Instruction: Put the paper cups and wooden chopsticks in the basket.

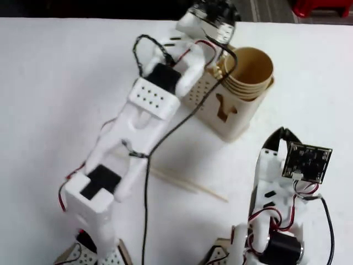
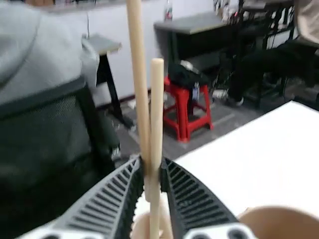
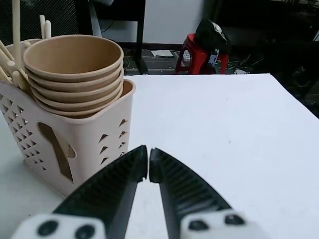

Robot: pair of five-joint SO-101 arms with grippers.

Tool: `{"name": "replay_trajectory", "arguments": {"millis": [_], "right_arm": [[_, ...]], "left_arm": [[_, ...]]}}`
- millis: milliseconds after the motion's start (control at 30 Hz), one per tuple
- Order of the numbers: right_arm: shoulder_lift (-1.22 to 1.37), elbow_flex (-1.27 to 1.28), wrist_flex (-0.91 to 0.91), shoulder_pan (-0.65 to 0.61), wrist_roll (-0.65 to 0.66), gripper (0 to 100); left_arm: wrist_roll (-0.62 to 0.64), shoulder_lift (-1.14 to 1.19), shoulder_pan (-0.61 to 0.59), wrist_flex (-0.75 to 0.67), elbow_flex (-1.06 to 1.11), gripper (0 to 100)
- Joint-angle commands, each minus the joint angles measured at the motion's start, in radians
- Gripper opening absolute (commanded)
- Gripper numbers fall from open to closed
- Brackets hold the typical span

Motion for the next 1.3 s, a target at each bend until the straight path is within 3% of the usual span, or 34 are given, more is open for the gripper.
{"name": "replay_trajectory", "arguments": {"millis": [0,300,700,1000,1133,1267], "right_arm": [[-0.013,-0.008,-0.013,0.002,0.0,2.5],[-0.013,-0.006,-0.013,0.002,0.0,2.5],[-0.013,0.003,-0.016,0.002,0.0,2.5],[-0.013,0.003,-0.016,0.002,0.0,2.5],[-0.013,0.003,-0.016,0.002,0.0,2.5],[-0.013,0.003,-0.016,0.002,0.0,2.5]], "left_arm": [[0.037,-0.018,-0.03,0.124,-0.037,8],[0.038,-0.028,-0.033,0.287,-0.046,15],[0.012,-0.265,-0.044,0.529,-0.038,16],[-0.396,-0.348,-0.047,0.939,-0.04,16],[-0.637,-0.349,-0.013,1.142,-0.044,16],[-0.632,-0.349,0.007,1.229,-0.044,16]]}}
